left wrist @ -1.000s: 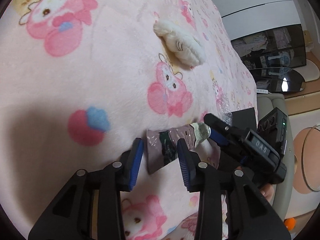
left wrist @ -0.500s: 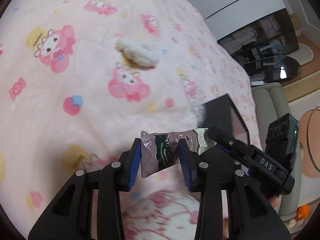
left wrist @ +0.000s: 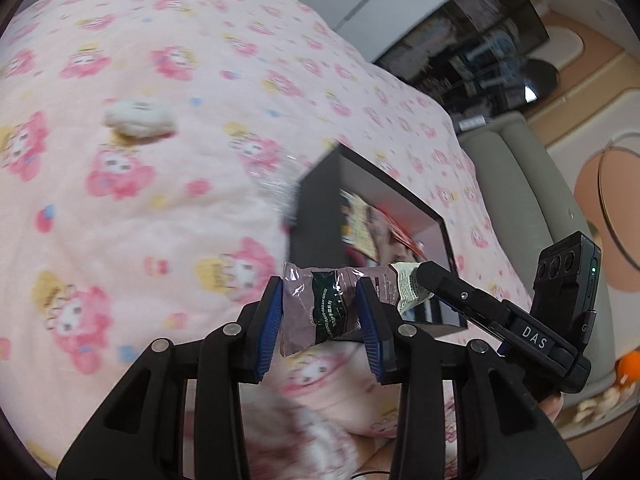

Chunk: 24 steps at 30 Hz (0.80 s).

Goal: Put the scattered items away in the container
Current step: 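Lift the cosmetic tube with the left gripper over the box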

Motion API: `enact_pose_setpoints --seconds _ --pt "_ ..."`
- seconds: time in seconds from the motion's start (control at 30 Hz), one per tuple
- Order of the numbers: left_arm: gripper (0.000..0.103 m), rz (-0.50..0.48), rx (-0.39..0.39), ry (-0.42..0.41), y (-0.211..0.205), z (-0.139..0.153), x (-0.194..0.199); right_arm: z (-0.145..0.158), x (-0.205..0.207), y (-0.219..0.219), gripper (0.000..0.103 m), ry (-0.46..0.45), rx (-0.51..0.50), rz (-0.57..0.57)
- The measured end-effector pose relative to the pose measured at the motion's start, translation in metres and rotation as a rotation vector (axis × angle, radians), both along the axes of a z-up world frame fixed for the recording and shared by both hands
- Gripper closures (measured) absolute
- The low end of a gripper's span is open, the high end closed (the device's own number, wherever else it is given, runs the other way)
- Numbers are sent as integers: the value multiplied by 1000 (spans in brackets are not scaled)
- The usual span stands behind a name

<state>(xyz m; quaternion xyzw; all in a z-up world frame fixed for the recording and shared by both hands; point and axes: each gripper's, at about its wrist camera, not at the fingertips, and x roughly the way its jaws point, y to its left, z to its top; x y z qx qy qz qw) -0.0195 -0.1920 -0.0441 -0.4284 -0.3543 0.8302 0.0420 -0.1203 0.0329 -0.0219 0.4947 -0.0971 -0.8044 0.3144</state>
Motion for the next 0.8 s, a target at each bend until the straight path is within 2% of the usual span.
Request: enact_pose_setpoints --seconds 0.07,0.17,0.37,0.57,0.8 --pt "67 -29 19 -5 16 1 -17 1 -7 20 59 8 10 -23" --pt "67 -62 0 7 42 10 -39 7 -22 41 59 12 39 -40" --pt "64 -111 4 24 82 17 -92 27 -64 72 59 107 94 -61" --pt "65 -149 -39 -24 113 -3 -135 0 -92 111 59 44 44 -111" --pt "65 -178 -22 -93 131 -37 -165 -34 -118 134 59 -32 61 -168"
